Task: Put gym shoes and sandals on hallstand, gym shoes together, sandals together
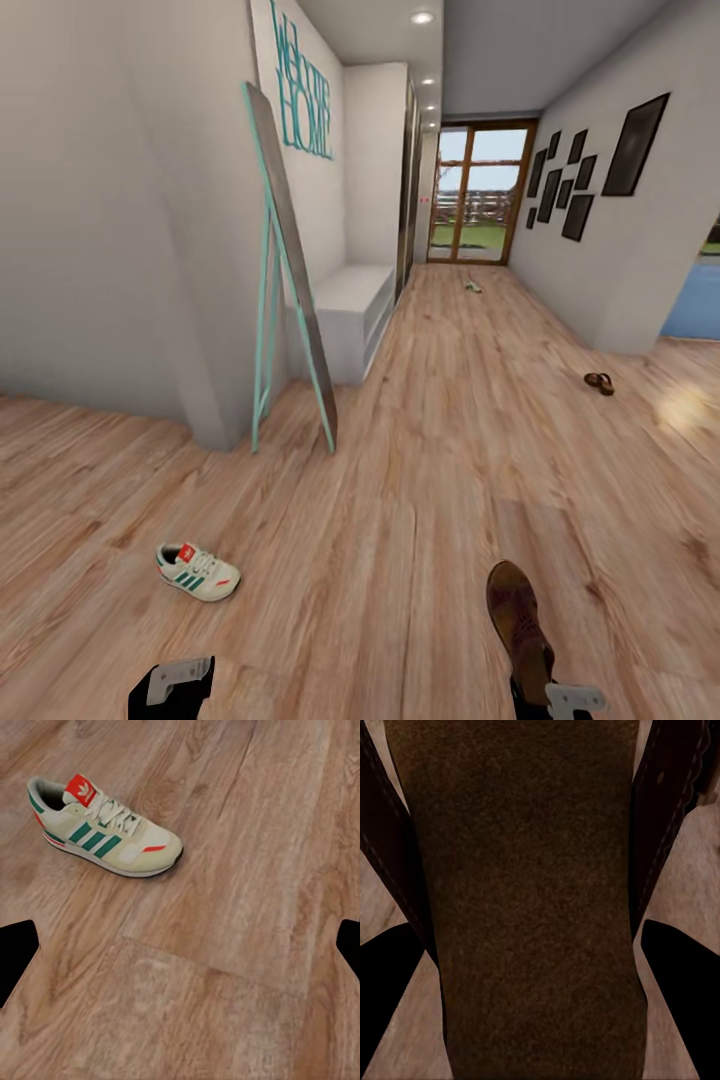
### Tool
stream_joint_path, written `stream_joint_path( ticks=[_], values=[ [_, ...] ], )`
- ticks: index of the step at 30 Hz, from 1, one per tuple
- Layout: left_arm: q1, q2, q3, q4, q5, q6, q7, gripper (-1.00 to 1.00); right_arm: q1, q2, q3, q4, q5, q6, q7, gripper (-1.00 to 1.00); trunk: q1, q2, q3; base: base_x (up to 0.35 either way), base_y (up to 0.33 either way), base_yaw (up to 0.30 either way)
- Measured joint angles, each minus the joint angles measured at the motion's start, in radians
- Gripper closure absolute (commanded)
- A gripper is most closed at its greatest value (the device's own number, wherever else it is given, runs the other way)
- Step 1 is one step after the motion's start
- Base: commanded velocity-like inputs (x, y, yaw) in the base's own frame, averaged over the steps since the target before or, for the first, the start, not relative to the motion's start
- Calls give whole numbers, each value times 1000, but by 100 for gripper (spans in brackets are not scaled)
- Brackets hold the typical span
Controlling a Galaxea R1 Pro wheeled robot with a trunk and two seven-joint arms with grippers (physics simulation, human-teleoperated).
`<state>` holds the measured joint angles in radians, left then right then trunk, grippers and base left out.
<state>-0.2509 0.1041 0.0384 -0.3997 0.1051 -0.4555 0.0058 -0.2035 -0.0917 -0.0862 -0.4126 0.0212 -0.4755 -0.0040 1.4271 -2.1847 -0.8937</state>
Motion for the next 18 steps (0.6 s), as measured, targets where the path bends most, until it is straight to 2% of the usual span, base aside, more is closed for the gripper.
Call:
stream_joint_path(
  ticks=[10, 18],
  values=[
    [0, 0, 0, 0, 0, 0, 0, -100, 0, -1, 0, 0, 0, 0, -1, 100, 0, 0, -2, 335, 103, 21],
    [0, 0, 0, 0, -1, 0, 0, -100, 0, -1, -1, 0, 0, 0, -1, 100, 0, 0, -2, 272, 202, 1]
  ],
)
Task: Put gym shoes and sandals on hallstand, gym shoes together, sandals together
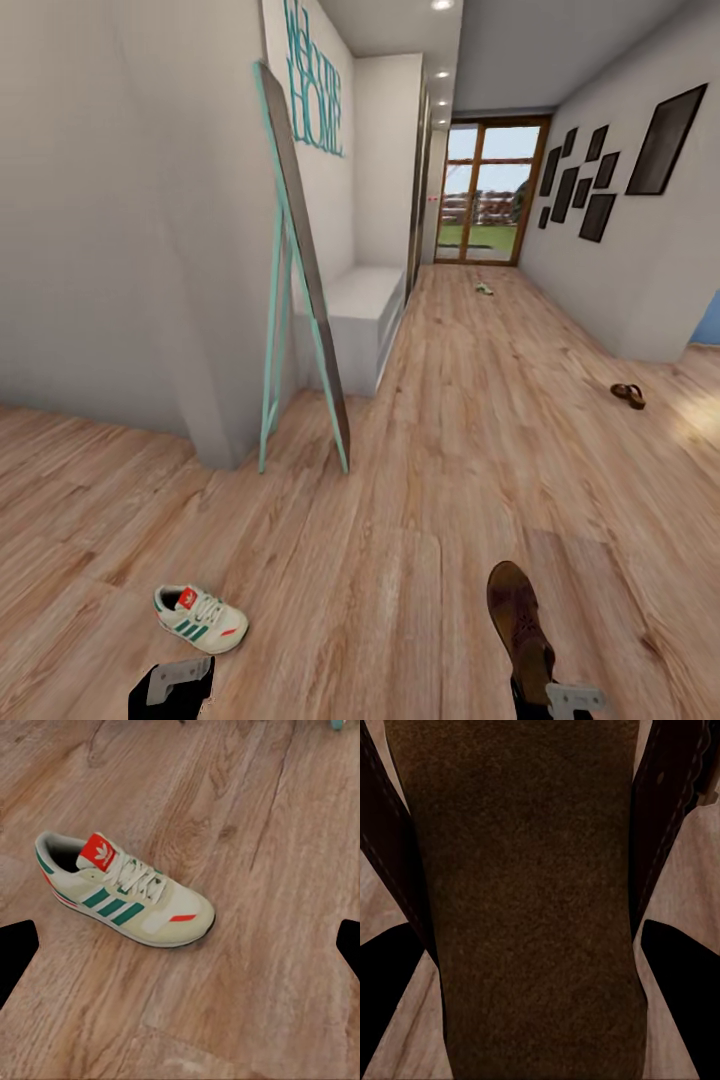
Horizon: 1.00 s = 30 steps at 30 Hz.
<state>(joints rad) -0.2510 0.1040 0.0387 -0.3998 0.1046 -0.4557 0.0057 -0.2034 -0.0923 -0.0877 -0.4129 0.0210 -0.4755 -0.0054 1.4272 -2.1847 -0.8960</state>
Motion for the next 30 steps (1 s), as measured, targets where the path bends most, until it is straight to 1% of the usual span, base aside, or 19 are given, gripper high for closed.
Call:
stream_joint_path(
  ticks=[30],
  values=[
    [0, 0, 0, 0, 0, 0, 0, -100, 0, -2, -2, -1, -1, -1, -1, 100, 0, 0, 0, 204, 248, 0]
  ],
)
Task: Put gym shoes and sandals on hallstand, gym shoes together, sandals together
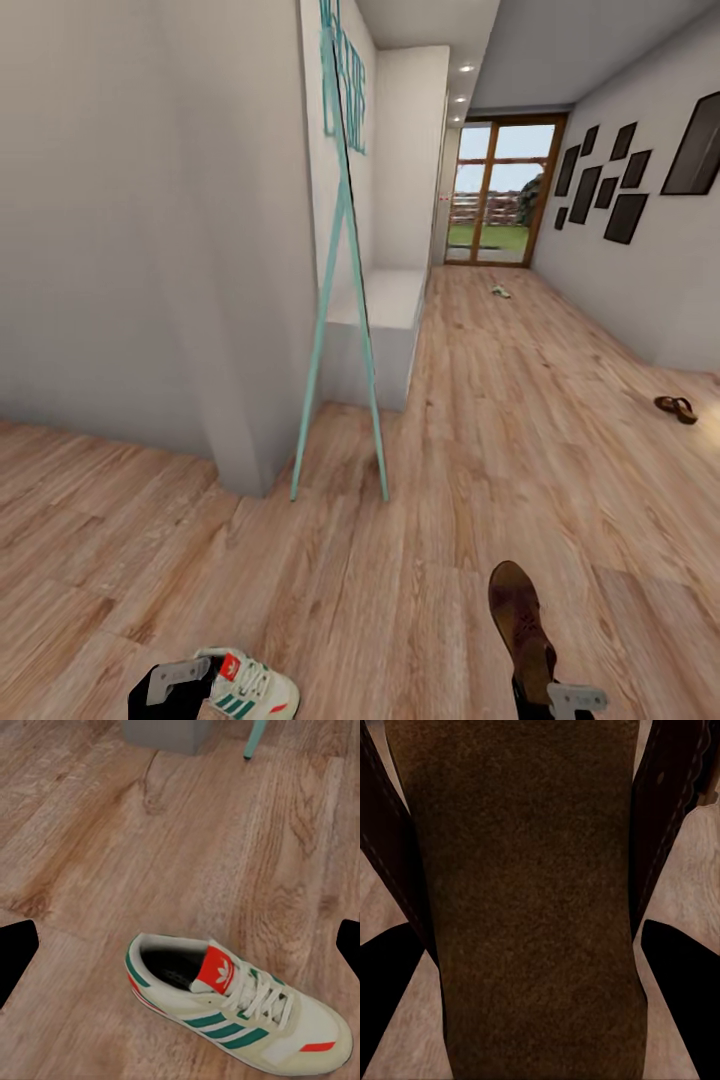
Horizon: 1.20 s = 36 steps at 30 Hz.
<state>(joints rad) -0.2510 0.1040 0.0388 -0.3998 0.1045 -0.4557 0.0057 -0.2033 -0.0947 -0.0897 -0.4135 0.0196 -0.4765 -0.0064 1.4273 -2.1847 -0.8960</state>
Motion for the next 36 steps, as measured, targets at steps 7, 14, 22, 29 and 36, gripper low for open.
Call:
stream_joint_path(
  ticks=[7, 14, 22, 29, 36],
  values=[
    [0, 0, 0, 0, 0, 0, 0, -100, 0, -11, -113, -1, -23, 1, 4, 100, 0, 0, 0, 179, 260, 0],
    [0, 0, 0, 0, 0, 0, 0, -100, 0, -11, -145, -1, -22, 1, 10, 100, 0, 0, 0, 72, 293, 0],
    [0, 0, 0, 0, 0, 0, 0, -100, 0, -11, -150, -1, -22, 1, 11, 100, 0, 0, 0, 8, 181, 0],
    [0, 0, -1, 0, 1, 0, 0, -100, 0, -11, -151, -1, -22, 1, 10, 100, 0, 0, 0, 1, 28, 0],
    [0, 0, 0, 0, 0, 0, 0, -100, 1, -11, -151, -1, -22, 1, 10, 100, 0, 0, 0, 43, 90, 0]
  ],
)
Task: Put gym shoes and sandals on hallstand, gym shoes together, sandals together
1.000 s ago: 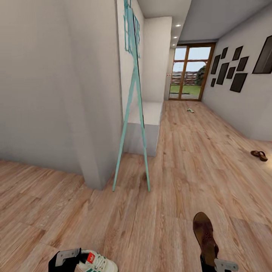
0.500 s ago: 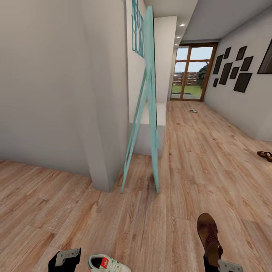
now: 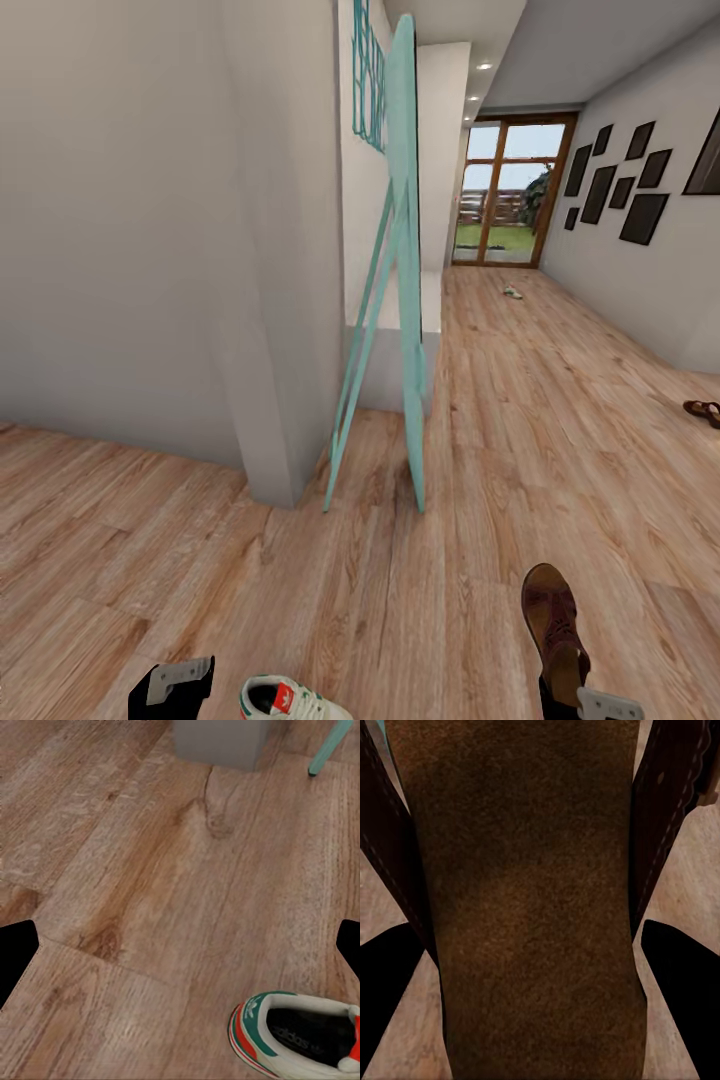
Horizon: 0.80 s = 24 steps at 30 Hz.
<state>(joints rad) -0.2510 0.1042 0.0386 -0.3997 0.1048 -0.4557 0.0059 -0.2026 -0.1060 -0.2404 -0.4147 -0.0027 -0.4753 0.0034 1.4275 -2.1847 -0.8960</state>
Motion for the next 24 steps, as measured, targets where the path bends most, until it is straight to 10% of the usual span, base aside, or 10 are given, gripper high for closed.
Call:
stream_joint_path(
  ticks=[24],
  values=[
    [0, 0, 0, 1, 0, 0, 2, -100, 0, 0, -1, -1, 0, 0, -2, 100, 0, 0, 0, 40, 57, -130]
  ],
)
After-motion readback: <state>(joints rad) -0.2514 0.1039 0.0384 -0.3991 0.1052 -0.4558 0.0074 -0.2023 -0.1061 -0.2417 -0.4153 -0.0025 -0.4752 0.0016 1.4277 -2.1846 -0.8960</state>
